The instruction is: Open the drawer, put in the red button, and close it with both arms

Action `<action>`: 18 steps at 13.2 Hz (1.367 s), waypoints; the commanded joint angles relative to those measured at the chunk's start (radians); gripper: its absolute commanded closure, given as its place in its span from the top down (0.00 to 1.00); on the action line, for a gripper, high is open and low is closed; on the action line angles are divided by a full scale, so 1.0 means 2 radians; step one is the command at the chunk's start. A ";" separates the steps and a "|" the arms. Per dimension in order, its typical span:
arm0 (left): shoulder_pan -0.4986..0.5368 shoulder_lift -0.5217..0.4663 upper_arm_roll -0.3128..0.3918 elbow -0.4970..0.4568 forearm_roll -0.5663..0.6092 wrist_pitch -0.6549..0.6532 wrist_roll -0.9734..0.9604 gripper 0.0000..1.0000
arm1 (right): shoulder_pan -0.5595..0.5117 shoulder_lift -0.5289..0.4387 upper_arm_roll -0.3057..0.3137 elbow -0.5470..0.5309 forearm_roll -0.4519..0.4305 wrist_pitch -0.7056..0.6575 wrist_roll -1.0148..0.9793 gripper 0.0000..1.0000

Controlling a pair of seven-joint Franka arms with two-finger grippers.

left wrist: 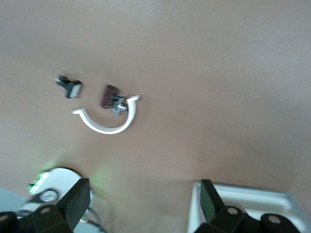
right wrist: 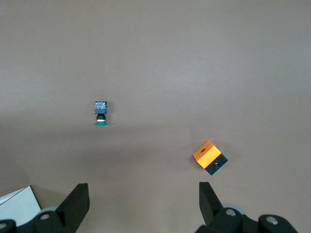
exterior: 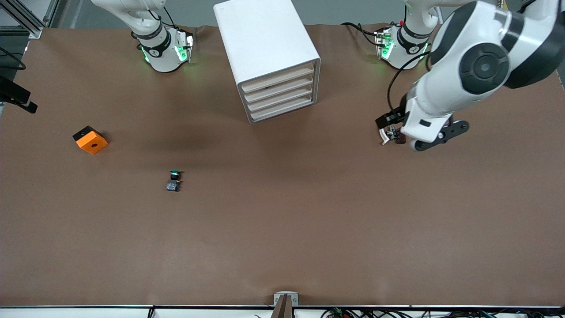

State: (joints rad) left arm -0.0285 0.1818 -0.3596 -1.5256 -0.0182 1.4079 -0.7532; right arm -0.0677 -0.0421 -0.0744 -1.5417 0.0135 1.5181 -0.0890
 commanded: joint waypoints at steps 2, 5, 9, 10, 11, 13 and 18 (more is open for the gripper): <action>-0.004 -0.065 0.095 -0.040 -0.024 -0.020 0.149 1.00 | -0.010 -0.014 0.009 -0.016 -0.008 0.006 -0.007 1.00; 0.009 -0.099 0.137 -0.068 -0.024 -0.019 0.243 1.00 | -0.010 -0.014 0.009 -0.016 -0.009 0.005 -0.007 1.00; 0.052 -0.129 0.154 -0.104 -0.022 0.005 0.350 1.00 | -0.008 -0.015 0.009 -0.016 -0.009 0.003 -0.006 1.00; 0.052 -0.151 0.154 -0.138 -0.019 0.031 0.361 1.00 | -0.008 -0.016 0.009 -0.016 -0.009 0.003 -0.005 1.00; 0.052 -0.183 0.155 -0.186 -0.019 0.076 0.366 1.00 | -0.007 -0.017 0.009 -0.016 -0.008 0.003 -0.005 1.00; 0.048 -0.225 0.155 -0.240 -0.019 0.129 0.365 1.00 | -0.006 -0.017 0.009 -0.016 -0.008 0.002 -0.005 1.00; 0.050 -0.207 0.153 -0.183 -0.017 0.141 0.363 1.00 | -0.005 -0.023 0.009 -0.026 -0.008 0.004 -0.005 1.00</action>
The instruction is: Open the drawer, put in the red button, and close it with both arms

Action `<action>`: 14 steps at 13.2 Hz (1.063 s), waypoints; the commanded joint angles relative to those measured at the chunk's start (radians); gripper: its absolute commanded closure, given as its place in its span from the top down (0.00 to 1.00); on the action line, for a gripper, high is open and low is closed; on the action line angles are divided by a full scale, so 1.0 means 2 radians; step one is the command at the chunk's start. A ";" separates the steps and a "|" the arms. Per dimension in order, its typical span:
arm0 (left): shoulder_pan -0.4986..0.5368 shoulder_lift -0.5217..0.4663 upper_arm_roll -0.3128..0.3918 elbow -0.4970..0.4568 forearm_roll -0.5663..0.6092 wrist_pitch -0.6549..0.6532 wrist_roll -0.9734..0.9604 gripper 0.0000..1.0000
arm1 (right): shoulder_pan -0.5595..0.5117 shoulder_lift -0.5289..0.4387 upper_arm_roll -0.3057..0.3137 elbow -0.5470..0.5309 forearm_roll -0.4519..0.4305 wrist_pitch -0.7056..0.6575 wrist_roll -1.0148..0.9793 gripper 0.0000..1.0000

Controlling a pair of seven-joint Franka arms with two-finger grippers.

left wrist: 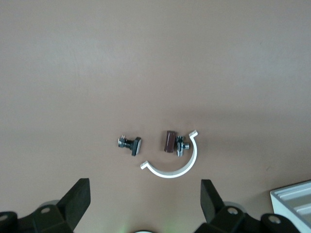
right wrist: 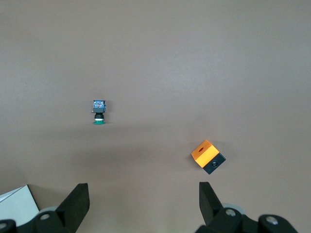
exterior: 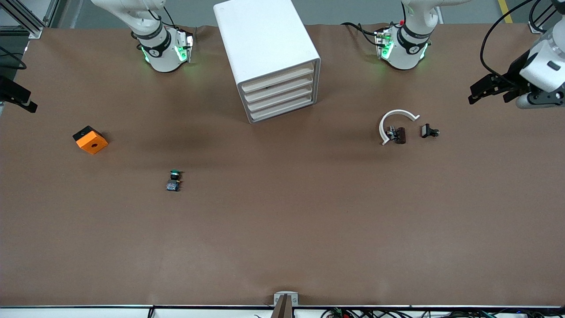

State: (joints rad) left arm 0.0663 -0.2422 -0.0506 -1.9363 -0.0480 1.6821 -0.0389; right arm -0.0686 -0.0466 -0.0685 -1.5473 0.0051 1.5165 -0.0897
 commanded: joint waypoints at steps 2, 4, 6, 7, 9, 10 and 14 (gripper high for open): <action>0.000 0.030 -0.006 0.055 0.012 0.001 0.002 1.00 | -0.005 -0.026 0.006 -0.029 -0.004 0.006 -0.005 1.00; 0.000 0.047 -0.009 0.086 0.014 0.001 -0.001 1.00 | -0.005 -0.029 0.006 -0.034 -0.004 0.009 -0.005 1.00; -0.001 0.066 -0.009 0.112 0.014 -0.008 0.000 1.00 | -0.005 -0.029 0.006 -0.035 -0.004 0.009 -0.005 1.00; -0.001 0.076 -0.009 0.125 0.014 -0.012 -0.001 1.00 | -0.005 -0.029 0.006 -0.035 -0.004 0.009 -0.005 1.00; -0.001 0.092 -0.009 0.159 0.012 -0.023 -0.002 1.00 | -0.005 -0.029 0.006 -0.035 -0.004 0.008 -0.004 1.00; -0.002 0.100 -0.009 0.179 0.012 -0.039 -0.001 1.00 | -0.005 -0.029 0.006 -0.034 -0.004 0.008 -0.005 1.00; -0.003 0.151 -0.009 0.226 0.010 -0.054 -0.001 1.00 | -0.005 -0.029 0.006 -0.034 -0.004 0.009 -0.004 1.00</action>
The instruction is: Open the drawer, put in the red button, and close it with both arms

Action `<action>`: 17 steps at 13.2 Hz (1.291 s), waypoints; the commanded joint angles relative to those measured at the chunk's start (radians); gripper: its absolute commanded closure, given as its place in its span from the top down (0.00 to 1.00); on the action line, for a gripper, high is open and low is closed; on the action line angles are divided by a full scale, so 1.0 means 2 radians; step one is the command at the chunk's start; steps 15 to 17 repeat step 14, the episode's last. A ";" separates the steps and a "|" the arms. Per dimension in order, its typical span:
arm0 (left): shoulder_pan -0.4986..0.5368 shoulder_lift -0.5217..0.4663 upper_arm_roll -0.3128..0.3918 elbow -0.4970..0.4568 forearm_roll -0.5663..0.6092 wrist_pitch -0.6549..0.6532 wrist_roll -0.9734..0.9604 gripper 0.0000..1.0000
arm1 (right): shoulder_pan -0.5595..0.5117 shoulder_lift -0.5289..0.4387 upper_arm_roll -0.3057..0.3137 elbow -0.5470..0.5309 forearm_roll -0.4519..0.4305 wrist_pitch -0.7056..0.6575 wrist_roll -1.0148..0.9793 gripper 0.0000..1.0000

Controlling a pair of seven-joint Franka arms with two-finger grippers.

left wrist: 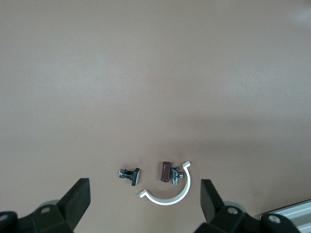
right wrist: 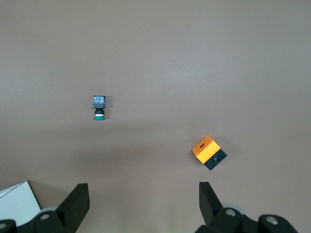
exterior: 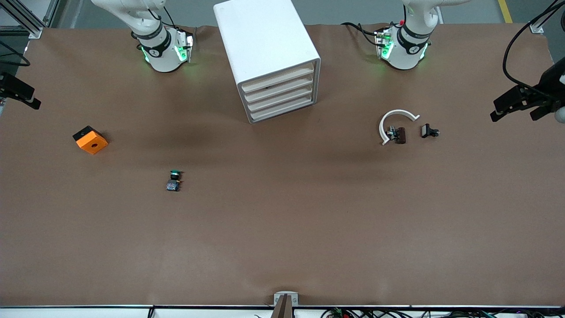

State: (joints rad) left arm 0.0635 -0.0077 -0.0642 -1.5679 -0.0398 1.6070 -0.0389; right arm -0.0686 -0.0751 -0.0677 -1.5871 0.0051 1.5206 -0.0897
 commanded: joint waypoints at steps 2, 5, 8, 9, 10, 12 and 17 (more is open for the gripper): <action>-0.003 0.033 -0.003 0.044 0.008 -0.023 -0.001 1.00 | -0.005 -0.015 0.005 -0.015 -0.004 0.007 -0.005 1.00; -0.002 0.034 -0.009 0.042 0.013 -0.033 -0.002 1.00 | -0.005 -0.015 0.005 -0.014 -0.004 0.007 -0.004 1.00; 0.005 0.035 -0.009 0.039 0.013 -0.046 0.000 1.00 | -0.005 -0.015 0.005 -0.014 -0.004 0.007 -0.004 1.00; 0.004 0.035 -0.009 0.040 0.013 -0.046 -0.001 1.00 | -0.005 -0.015 0.005 -0.014 -0.003 0.007 -0.004 1.00; 0.004 0.035 -0.009 0.039 0.013 -0.046 0.000 1.00 | -0.005 -0.014 0.005 -0.015 -0.003 0.006 -0.004 1.00; 0.002 0.035 -0.009 0.039 0.014 -0.046 -0.001 1.00 | -0.005 -0.014 0.005 -0.014 -0.003 0.007 -0.004 1.00; 0.002 0.035 -0.009 0.039 0.014 -0.046 -0.002 1.00 | -0.005 -0.014 0.005 -0.014 -0.003 0.007 -0.004 1.00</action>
